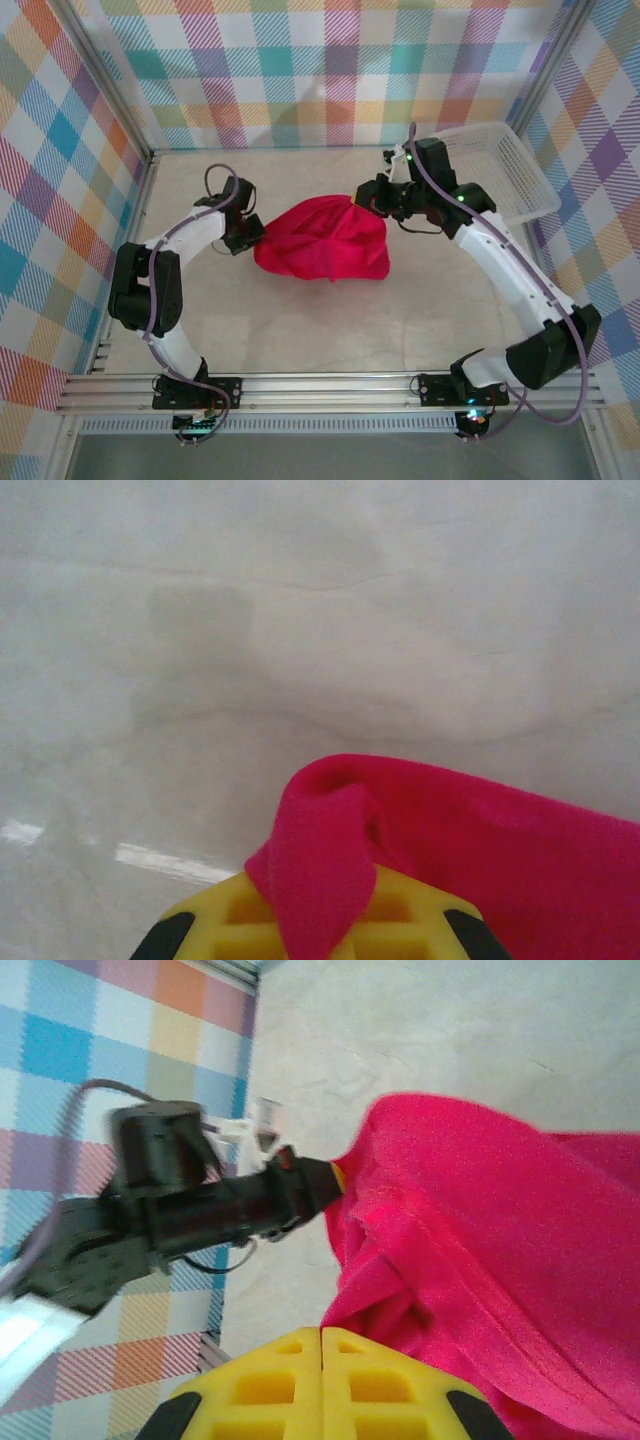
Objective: Fold the inside-out t-shirt
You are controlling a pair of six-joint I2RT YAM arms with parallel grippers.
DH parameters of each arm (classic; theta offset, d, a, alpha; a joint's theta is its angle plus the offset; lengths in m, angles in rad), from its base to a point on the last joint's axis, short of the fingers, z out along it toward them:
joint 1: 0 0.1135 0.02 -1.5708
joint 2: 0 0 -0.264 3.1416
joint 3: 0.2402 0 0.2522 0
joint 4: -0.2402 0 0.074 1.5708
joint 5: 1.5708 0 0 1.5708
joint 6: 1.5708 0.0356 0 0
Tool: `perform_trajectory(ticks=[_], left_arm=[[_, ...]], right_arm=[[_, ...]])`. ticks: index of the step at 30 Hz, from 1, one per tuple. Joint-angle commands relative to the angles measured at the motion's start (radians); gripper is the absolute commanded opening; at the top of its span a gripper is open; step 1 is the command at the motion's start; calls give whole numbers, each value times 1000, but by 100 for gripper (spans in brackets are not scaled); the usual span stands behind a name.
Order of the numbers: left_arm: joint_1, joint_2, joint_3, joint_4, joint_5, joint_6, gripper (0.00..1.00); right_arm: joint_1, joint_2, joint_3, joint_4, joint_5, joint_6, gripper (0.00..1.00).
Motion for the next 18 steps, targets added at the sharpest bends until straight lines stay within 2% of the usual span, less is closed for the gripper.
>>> perform_trajectory(ticks=[1,3,6,8,10,13,18], left_arm=[[-9,-67,-102,118,96,-43,0],[-29,-140,-157,175,106,-50,11],[-64,-262,-191,189,49,-39,19],[-71,-326,-188,178,54,-16,46],[-74,-360,-162,158,93,28,60],[-96,-388,-146,221,218,111,71],[-191,-283,-114,360,410,242,73]], right_arm=[[-5,5,-93,39,-45,-21,0],[-5,33,-161,68,-66,-17,0],[-5,54,-253,120,-67,-15,0],[-5,49,-301,171,-77,-18,0],[-5,32,-338,226,-109,-22,0],[-5,-16,-387,290,-185,-60,0],[-4,-137,-505,347,-197,-104,0]])
